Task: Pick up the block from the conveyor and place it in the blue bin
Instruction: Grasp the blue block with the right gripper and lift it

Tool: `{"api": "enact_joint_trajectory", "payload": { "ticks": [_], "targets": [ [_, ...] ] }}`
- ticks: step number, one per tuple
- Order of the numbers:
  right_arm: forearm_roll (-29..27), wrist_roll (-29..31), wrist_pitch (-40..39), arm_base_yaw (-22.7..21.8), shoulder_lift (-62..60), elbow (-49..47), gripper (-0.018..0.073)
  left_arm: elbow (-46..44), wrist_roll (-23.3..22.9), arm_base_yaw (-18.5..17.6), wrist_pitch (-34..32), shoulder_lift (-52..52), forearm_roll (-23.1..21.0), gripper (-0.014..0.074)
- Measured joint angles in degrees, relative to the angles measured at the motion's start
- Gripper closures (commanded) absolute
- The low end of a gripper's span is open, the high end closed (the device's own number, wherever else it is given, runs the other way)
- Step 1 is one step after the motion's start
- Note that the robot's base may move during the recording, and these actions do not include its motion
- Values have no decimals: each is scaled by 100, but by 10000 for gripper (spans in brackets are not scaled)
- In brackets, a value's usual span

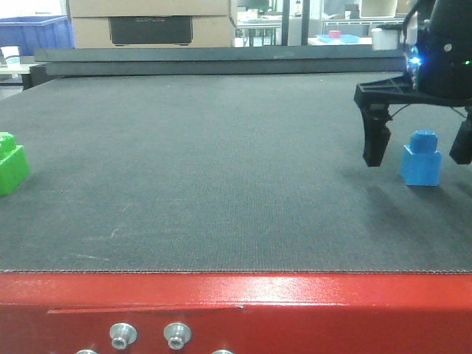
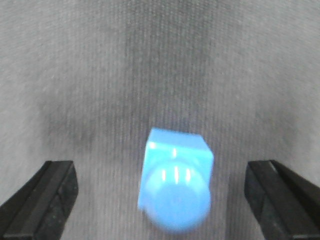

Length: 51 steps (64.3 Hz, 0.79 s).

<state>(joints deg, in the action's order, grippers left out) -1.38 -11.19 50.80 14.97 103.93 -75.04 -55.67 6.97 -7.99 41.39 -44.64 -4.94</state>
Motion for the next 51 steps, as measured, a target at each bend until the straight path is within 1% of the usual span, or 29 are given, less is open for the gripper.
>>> {"api": "enact_joint_trajectory", "payload": {
  "ticks": [11, 15, 18, 27, 28, 31, 32, 36, 38, 44, 51],
  "targets": [
    [13, 0, -178, 0, 128, -13, -8, 0, 0, 0, 24, 0, 0, 8],
    [34, 0, -200, 0, 169, -13, 29, 0, 0, 0, 24, 0, 0, 8],
    [47, 0, -213, 0, 180, -13, 79, 0, 0, 0, 24, 0, 0, 8],
    [138, -15, -237, 0, 188, -21, 363, 0, 0, 0, 36, 0, 0, 8],
    [138, -15, -237, 0, 188, -21, 412, 0, 0, 0, 47, 0, 0, 8],
    [173, -15, -237, 0, 188, -21, 505, 0, 0, 0, 70, 0, 0, 8],
    [187, -15, -237, 0, 188, -21, 550, 0, 0, 0, 68, 0, 0, 8],
    [216, -15, -197, 0, 188, -21, 673, 0, 0, 0, 150, 0, 0, 8],
    [228, -15, -197, 0, 188, -21, 722, 0, 0, 0, 193, -12, 0, 8],
    [239, -15, -78, 0, 160, -21, 720, -23, 0, 0, 410, -90, 0, 8],
    [239, -15, 31, 11, -24, -21, 721, -183, -226, 0, 659, -319, 32, 8]
  ]
}}
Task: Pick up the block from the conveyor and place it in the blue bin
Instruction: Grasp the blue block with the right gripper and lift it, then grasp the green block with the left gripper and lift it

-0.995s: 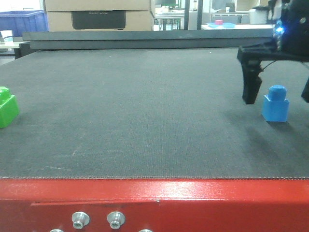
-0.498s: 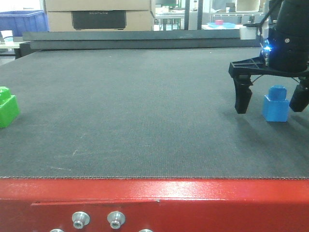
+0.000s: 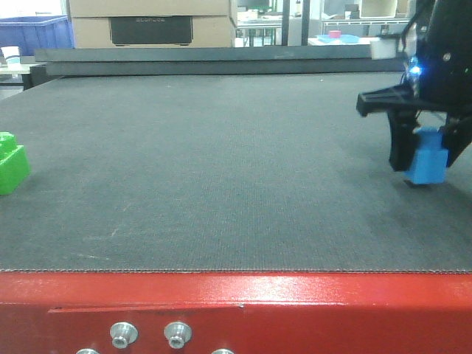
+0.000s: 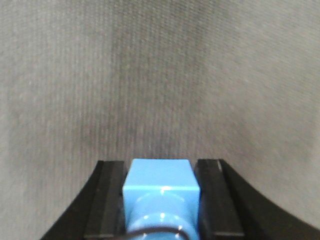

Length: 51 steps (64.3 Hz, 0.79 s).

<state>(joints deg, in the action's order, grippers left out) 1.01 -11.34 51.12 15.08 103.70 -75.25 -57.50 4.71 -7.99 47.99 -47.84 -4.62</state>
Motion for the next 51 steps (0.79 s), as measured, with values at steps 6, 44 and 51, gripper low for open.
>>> {"api": "enact_joint_trajectory", "payload": {
  "ticks": [6, 44, 51],
  "targets": [
    [0, 0, 7, 51, -324, 0, 721, -197, -309, 0, 143, -324, 109, 8],
    [-24, 192, -452, 1080, -2542, 947, 721, -1494, -775, 629, 1110, -3566, 558, 8],
    [-24, 192, -452, 1080, -2576, 947, 721, -1614, -775, 557, 944, -4073, 621, 8]
  ]
}}
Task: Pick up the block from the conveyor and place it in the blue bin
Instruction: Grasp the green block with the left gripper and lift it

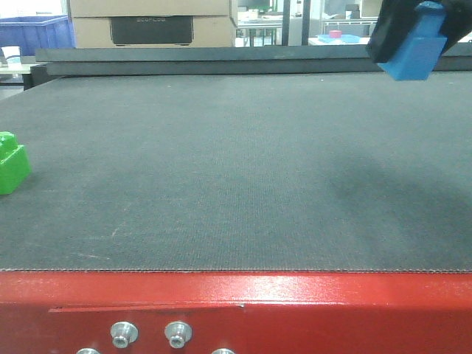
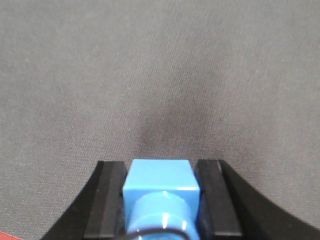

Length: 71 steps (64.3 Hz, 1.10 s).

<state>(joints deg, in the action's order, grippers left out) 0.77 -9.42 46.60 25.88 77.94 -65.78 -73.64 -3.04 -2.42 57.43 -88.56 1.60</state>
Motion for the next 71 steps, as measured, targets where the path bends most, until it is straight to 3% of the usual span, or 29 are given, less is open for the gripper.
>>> {"api": "enact_joint_trajectory", "payload": {
  "ticks": [20, 48, 56, 69, 71],
  "targets": [
    [0, 12, -39, 0, 0, 36, 721, -357, 0, -56, -283, -1162, 84, 8],
    [0, 12, -84, 10, 0, 36, 721, -393, -248, -56, -715, -1784, 84, 36],
    [0, 12, -96, 10, 0, 49, 721, -393, -287, -56, -717, -1835, 93, 223],
    [0, 12, -106, 10, 0, 66, 721, -504, -299, -56, -609, -1835, 93, 708],
    [0, 12, -116, 10, 0, 66, 721, -562, -299, -56, -546, -1835, 93, 707]
  ]
}}
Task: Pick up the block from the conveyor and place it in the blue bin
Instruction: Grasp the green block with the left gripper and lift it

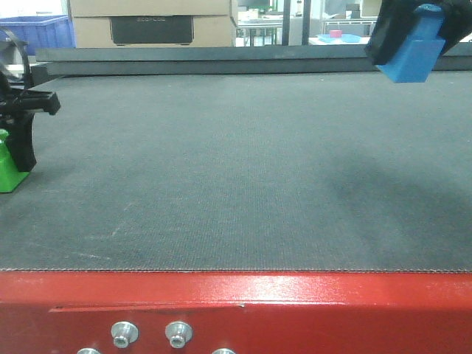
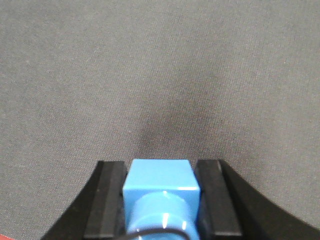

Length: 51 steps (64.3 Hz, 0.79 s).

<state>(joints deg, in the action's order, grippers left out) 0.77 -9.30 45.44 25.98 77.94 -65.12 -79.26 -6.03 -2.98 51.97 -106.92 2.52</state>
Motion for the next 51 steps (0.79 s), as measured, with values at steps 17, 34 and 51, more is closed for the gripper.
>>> {"api": "enact_joint_trajectory", "payload": {
  "ticks": [17, 34, 51],
  "targets": [
    [11, 10, -236, -378, 0, 136, 721, -289, 0, -224, 430, 154, 187, 707],
    [55, 10, -264, -1247, -39, 533, 721, -47, 0, -899, 208, 894, 255, 707],
    [79, 10, -726, -1366, -906, 1692, 721, 881, 0, -1113, -343, 1918, 235, 707]
  ]
}}
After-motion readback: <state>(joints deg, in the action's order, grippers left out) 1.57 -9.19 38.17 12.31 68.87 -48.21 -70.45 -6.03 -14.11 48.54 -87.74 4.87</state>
